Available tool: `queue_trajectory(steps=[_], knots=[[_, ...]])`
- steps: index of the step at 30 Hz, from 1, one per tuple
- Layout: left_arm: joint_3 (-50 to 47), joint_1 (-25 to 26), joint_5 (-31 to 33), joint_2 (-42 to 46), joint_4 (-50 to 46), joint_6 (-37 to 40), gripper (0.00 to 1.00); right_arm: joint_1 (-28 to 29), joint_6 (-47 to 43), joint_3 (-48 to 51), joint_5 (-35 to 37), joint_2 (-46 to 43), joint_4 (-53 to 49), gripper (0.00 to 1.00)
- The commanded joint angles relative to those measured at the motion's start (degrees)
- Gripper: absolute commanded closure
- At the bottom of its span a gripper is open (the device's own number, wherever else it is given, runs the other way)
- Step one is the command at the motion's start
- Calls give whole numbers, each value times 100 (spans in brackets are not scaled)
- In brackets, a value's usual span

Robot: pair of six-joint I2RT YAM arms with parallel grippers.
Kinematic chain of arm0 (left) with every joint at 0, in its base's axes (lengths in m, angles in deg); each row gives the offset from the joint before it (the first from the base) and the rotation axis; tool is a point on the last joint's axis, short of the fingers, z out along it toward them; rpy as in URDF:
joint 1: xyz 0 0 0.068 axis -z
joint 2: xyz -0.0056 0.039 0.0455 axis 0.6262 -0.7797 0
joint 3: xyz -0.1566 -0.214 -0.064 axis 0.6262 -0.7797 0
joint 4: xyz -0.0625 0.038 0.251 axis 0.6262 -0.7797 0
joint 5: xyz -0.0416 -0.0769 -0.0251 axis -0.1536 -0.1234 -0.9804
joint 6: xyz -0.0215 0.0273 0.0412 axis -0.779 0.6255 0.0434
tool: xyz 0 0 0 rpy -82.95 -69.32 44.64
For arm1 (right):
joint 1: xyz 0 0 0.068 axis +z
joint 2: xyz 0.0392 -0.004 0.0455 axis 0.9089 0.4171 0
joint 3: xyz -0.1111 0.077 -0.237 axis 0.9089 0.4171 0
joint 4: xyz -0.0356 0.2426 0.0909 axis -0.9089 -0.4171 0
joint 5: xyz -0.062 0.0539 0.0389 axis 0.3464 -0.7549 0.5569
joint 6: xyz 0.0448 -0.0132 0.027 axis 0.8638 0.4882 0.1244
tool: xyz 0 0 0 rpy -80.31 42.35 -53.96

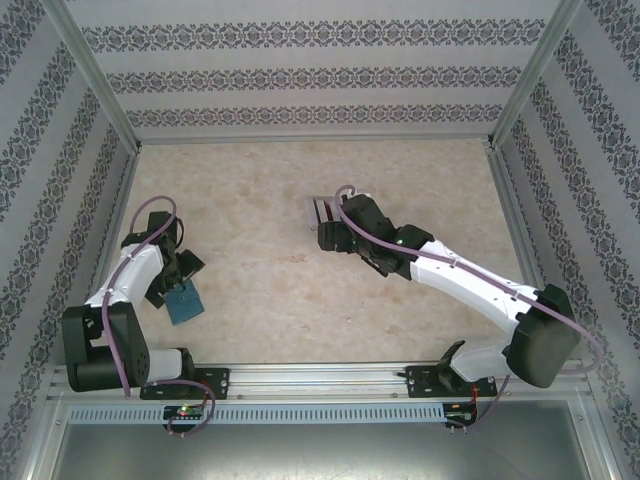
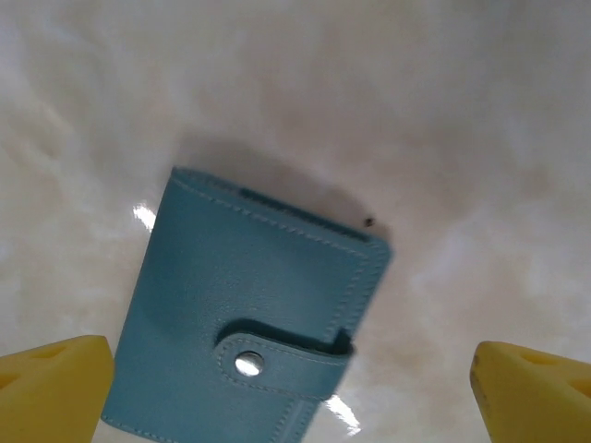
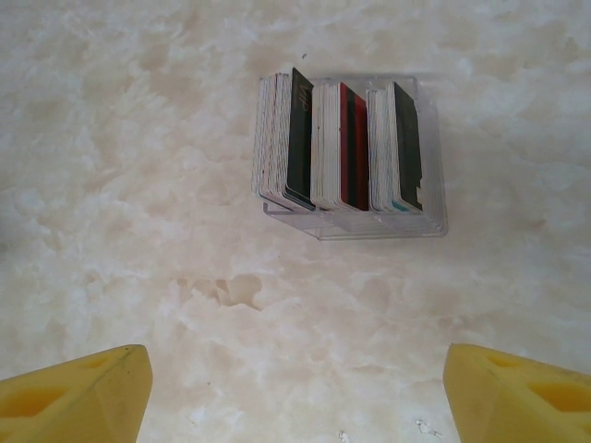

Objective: Put the credit cards into the card holder

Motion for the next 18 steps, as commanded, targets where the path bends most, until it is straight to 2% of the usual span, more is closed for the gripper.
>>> queue_trajectory(steps=[1,4,7,10,14,18], knots=[[-607,-213,-787,-123,1183,87,1,62,-56,267,235,-336,67,16],[-1099,-214,-1208,-52,2020,-30,0,59,-32,274,316,-503,-125,16],[-1289,-48,-1596,-37,2367,-81,1,49,10,437,502,-740,-96,16],[-1319,508,-1507,198,2253,-275,2,-14,134,524,464,-885,-93,17],[-1408,1536,-1411,424,2333,-969,9,-21,279,731,385,-917,82,17],[-1307,2442,-1409,401,2464,-1534,10,-46,460,730,44,-713,89,18]])
